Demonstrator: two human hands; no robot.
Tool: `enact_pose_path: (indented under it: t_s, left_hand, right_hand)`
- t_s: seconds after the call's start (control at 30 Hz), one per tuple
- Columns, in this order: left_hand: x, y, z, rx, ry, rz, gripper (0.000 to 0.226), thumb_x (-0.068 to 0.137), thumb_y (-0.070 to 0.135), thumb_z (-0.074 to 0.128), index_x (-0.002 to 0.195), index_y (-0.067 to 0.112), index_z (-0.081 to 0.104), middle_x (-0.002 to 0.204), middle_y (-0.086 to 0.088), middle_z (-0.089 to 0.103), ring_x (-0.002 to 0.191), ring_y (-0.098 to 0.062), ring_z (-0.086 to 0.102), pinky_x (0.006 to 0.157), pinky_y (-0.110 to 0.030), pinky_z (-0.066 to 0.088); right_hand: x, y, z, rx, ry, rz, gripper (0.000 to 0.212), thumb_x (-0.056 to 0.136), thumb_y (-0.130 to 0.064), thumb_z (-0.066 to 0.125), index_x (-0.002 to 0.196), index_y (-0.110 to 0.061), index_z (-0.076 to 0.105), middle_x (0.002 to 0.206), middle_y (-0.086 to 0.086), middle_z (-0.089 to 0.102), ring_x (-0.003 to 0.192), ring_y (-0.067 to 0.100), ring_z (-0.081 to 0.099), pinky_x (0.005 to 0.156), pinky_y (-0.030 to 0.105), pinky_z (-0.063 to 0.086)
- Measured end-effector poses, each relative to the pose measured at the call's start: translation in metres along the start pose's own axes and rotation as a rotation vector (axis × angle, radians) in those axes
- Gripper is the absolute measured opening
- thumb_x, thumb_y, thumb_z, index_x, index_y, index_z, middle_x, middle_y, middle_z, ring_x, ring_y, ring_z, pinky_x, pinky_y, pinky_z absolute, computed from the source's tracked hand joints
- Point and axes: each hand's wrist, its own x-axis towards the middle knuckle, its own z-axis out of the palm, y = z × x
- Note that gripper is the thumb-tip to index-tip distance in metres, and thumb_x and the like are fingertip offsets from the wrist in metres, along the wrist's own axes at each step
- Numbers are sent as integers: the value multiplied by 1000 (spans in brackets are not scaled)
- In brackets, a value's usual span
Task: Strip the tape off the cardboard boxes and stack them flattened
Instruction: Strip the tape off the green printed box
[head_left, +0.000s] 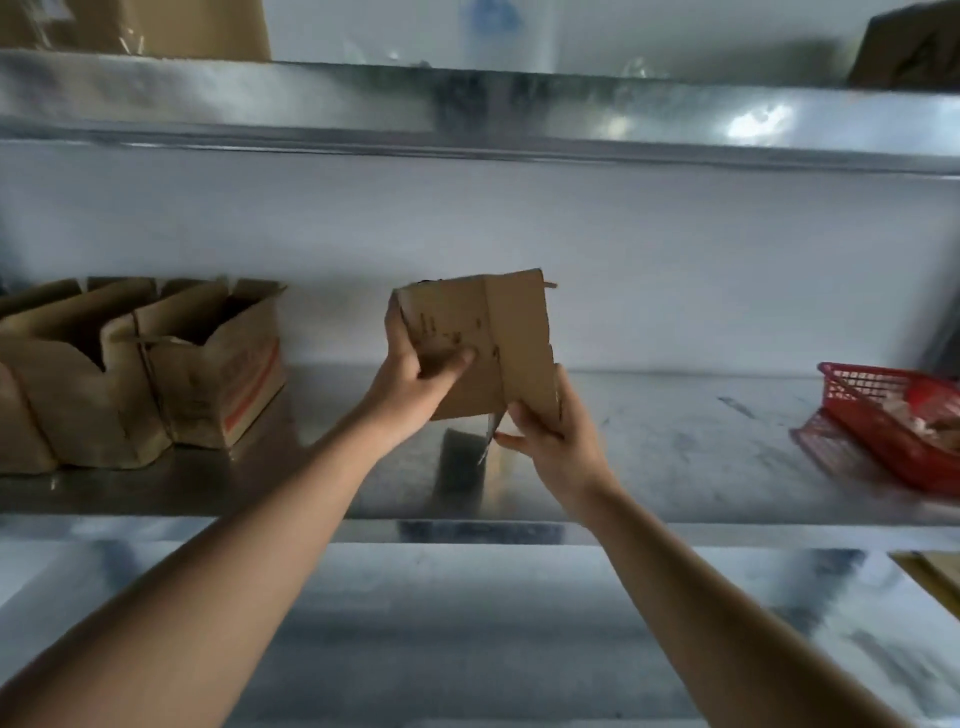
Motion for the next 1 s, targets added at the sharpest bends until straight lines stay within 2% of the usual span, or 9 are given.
enact_pose_path:
  t_s: [0.1,0.2,0.27,0.33,0.43,0.53,0.7,0.9,1.0]
  left_hand:
    - [9,13,35,-5,-24,45,67,102,18,65,152,36,25,125,14,58,109,7,61,93,-28,58]
    - [18,27,76,70,-124,99,71,100,2,63,141,53,36,124,16,62,113,0,61,96,-31,54]
    - [23,31,101,149,-212,153,79,91,1,72,149,37,32,139,-2,55,129,-18,56,108,-45,49]
    - [27,27,124,295,-264,192,79,92,12,74,156,28,31,152,-7,44,140,-24,48,113,-51,44]
    - [26,20,162,520,-290,229,79,96,23,73,159,34,26,160,0,35,143,-21,43,114,-48,44]
    - [24,19,195,548,-350,250,76,98,14,67,159,38,29,163,5,34,147,-21,39,119,-37,38]
    - [25,35,233,740,-514,172,72,104,22,59,156,58,24,166,26,23,155,-12,22,126,-44,24]
    - [23,56,267,852,-648,113,80,100,4,51,154,58,28,165,31,18,155,-17,18,125,-44,15]
    - [24,59,268,869,-645,107,79,99,3,52,154,56,30,164,31,22,151,-19,24,125,-46,22]
  right_hand:
    - [-6,-2,-48,-114,-213,-105,60,84,16,74,134,-11,55,145,19,45,134,31,49,112,54,43]
    - [-6,-5,-106,-332,-429,-64,67,72,-21,95,125,-22,54,162,-20,21,158,12,0,122,57,27]
    - [-9,-10,-140,-127,-422,-12,70,72,-52,89,128,-31,53,151,-26,38,151,8,27,113,51,43]
    - [-8,-12,-163,125,-210,115,79,74,-80,71,138,-38,50,143,-13,56,133,11,55,104,47,54]
    - [-2,-8,-192,187,196,331,75,61,-98,57,116,-48,49,132,2,59,123,26,63,99,52,56]
    - [-6,3,-220,32,392,386,60,76,-78,62,108,-34,38,115,7,58,114,33,63,98,57,55]
    - [-16,15,-256,-231,457,499,56,96,-45,61,133,-21,27,135,18,56,114,36,64,99,56,55]
    - [-18,13,-292,-786,440,359,26,99,-39,52,121,-26,58,129,7,61,112,27,58,100,43,47]
    - [-16,10,-296,-622,317,228,24,101,-35,52,118,-32,68,122,-3,70,106,19,66,91,39,56]
